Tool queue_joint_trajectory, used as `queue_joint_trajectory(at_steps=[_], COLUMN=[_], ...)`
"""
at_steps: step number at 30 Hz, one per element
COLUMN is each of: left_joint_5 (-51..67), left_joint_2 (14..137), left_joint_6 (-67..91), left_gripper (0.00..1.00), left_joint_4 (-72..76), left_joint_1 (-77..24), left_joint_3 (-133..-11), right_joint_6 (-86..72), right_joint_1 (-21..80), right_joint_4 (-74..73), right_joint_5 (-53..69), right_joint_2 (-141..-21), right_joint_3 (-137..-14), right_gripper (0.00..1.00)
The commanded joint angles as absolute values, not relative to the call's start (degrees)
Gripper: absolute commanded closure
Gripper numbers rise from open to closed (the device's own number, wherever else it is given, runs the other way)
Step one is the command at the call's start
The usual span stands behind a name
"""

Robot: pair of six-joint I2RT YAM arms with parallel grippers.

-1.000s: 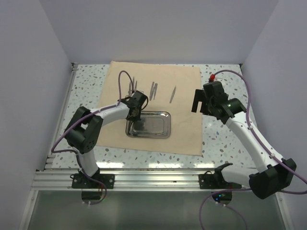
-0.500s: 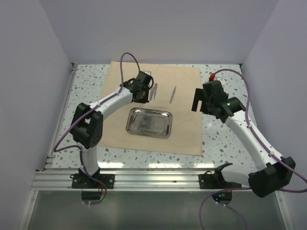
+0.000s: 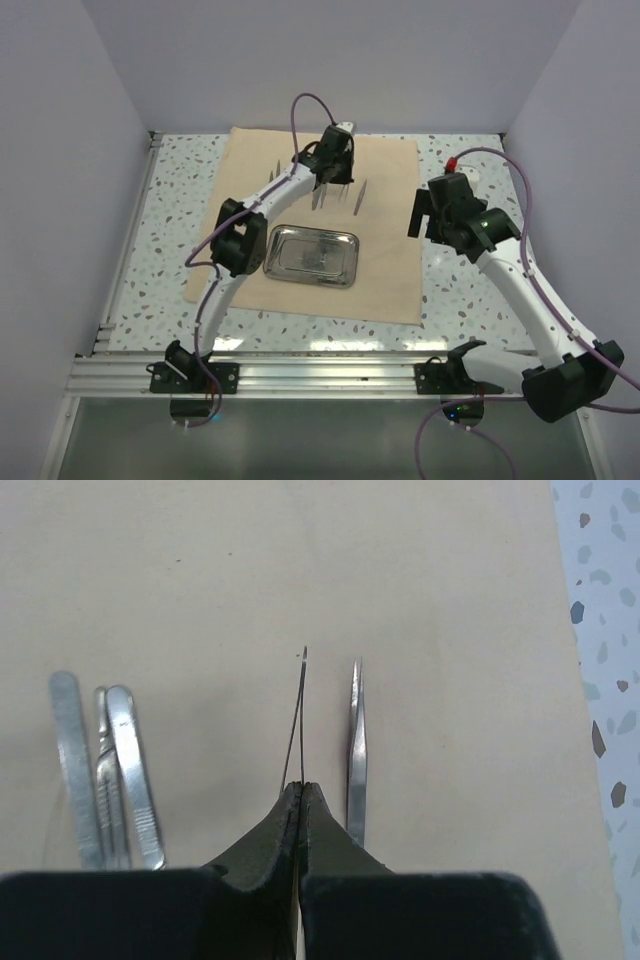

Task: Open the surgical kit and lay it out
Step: Place the medical item in the surgical kit.

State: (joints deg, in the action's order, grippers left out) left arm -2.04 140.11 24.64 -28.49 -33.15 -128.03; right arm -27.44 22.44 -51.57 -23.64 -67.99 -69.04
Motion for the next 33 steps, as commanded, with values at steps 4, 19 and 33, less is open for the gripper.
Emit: queue_joint_trajectory(at_steps=[4, 19, 33], left_joint_5=[5.0, 0.2, -13.4], left_joint_2=[147.7, 133.4, 100.0], left_joint_6=[30.1, 26.0, 16.3], left_gripper=[1.00, 0.32, 0.43], left_joint_4=[-17.4, -22.7, -30.8], left_joint_1=[-33.8, -33.6, -33.6], left_joint_3=[-136.1, -126.9, -76.6], right_joint_6=[-29.5, -29.3, -27.2], right_joint_1=[22.3, 22.4, 22.3], right_joint_4=[-57.3, -54.1, -49.0], right_joint_5=[-27.7, -24.7, -21.8], right_joint_2=[-61.4, -59.7, -61.8], right_joint_3=[-68.1, -66.2, -66.5], right_gripper=[0.02, 0.02, 0.01])
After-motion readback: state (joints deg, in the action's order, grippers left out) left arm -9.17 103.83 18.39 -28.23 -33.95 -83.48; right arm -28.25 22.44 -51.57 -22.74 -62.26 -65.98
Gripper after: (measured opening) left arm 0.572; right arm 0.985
